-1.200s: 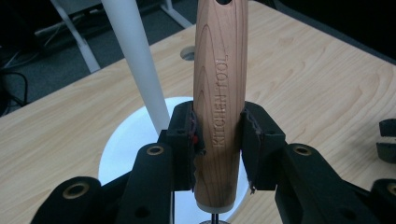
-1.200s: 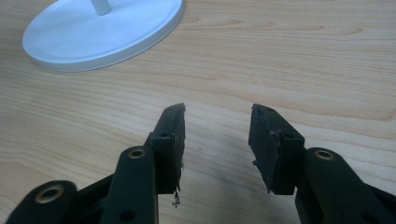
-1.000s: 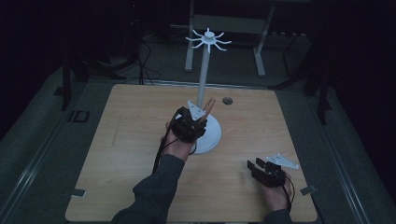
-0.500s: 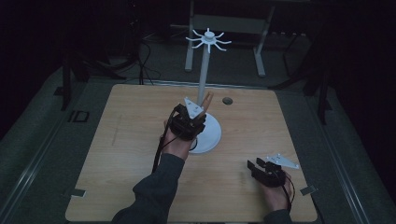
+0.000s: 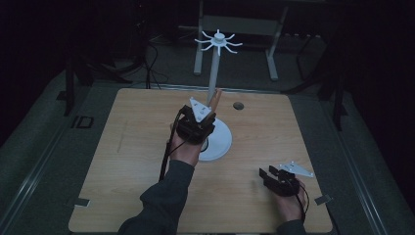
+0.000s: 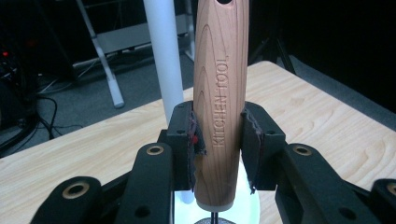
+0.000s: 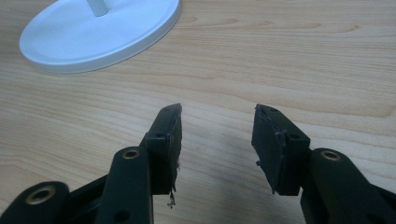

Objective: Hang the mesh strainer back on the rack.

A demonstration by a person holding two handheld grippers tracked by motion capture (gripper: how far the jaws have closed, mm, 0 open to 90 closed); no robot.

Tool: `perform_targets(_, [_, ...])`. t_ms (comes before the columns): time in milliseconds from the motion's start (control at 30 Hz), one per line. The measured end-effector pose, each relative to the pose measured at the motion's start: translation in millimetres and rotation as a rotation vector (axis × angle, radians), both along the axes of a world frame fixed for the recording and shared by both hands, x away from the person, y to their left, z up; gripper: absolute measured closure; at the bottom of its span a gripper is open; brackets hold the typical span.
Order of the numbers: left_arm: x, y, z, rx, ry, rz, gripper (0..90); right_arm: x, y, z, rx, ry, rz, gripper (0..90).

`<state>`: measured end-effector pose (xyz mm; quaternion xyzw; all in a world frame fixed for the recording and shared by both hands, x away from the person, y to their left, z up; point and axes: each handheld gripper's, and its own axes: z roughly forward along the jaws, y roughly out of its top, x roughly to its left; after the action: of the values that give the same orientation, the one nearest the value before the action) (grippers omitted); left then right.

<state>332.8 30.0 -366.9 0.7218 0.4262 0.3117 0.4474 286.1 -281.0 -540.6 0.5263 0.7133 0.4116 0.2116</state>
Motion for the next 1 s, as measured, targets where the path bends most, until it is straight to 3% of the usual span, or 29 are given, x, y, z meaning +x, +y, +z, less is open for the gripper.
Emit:
perform_targets(767, [-1.2,-2.2,12.3,-0.032,-0.048,0.068,67.4,0.8,-0.5,-0.5,0.001,0.001,-0.003,51.6])
perform_targets(1000, [-5.2,-4.5,17.4,-0.036,-0.088,0.084,67.5,0.9,-0.4,-0.4,0.001,0.001,-0.002,51.5])
